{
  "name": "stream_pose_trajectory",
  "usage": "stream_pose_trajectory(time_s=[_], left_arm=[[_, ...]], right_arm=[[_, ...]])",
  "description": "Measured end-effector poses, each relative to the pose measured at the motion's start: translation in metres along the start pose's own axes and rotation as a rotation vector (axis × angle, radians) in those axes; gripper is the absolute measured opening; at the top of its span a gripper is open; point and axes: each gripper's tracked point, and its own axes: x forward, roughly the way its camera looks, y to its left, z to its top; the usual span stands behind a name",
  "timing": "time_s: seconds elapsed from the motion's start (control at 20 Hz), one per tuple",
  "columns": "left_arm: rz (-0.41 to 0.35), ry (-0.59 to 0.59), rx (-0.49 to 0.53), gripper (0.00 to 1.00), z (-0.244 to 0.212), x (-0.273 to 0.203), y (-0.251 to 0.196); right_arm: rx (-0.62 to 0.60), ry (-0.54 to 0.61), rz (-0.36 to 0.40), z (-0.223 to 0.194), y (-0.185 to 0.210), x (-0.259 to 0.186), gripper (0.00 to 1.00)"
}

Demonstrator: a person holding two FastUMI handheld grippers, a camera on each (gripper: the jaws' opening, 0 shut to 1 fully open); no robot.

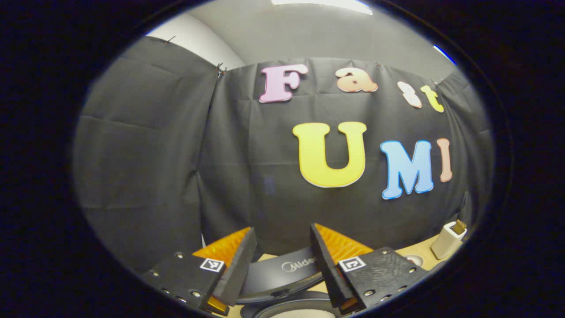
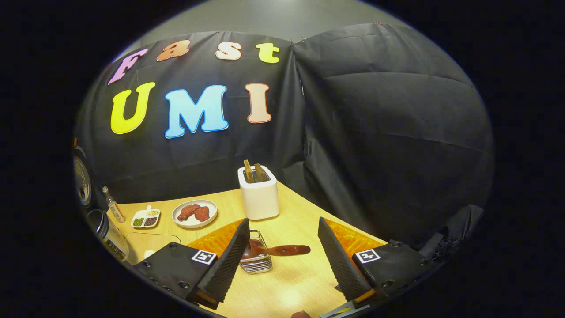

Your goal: Close the left gripper, press the button to open the rice cooker; take a wooden spoon from the chopstick holder with the right hand, scoop a spoonful of rice and pour it into the rice cooker, then put the wooden spoon back into the chopstick holder.

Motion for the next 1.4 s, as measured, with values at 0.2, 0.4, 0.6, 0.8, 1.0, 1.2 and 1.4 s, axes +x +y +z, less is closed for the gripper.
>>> stream_pose_trajectory(time_s=[0.2, 0.4, 0.6, 0.8, 1.0, 1.2, 1.4], left_arm=[[-0.022, 0.017, 0.01, 0.78, -0.01, -0.027, -0.019], [-0.053, 0.049, -0.041, 0.79, -0.024, -0.069, -0.039], [-0.073, 0.086, -0.031, 0.8, -0.051, -0.105, -0.062], [-0.07, 0.125, -0.026, 0.8, -0.074, -0.132, -0.075], [-0.063, 0.156, -0.032, 0.78, -0.097, -0.146, -0.084], [-0.061, 0.19, -0.046, 0.8, -0.129, -0.161, -0.091], [-0.054, 0.279, -0.064, 0.8, -0.183, -0.175, -0.101]], right_arm=[[-0.018, -0.019, 0.037, 0.009, 0.005, 0.0, 0.98], [-0.031, -0.022, 0.095, 0.014, 0.006, 0.001, 0.98], [-0.046, -0.012, 0.139, 0.015, 0.0, 0.003, 0.98], [-0.074, -0.005, 0.172, 0.015, -0.008, 0.006, 0.98], [-0.094, 0.007, 0.198, 0.011, -0.015, 0.006, 0.98], [-0.128, 0.022, 0.221, 0.009, -0.022, 0.006, 0.98], [-0.157, 0.014, 0.236, 0.013, -0.027, 0.007, 0.98]])
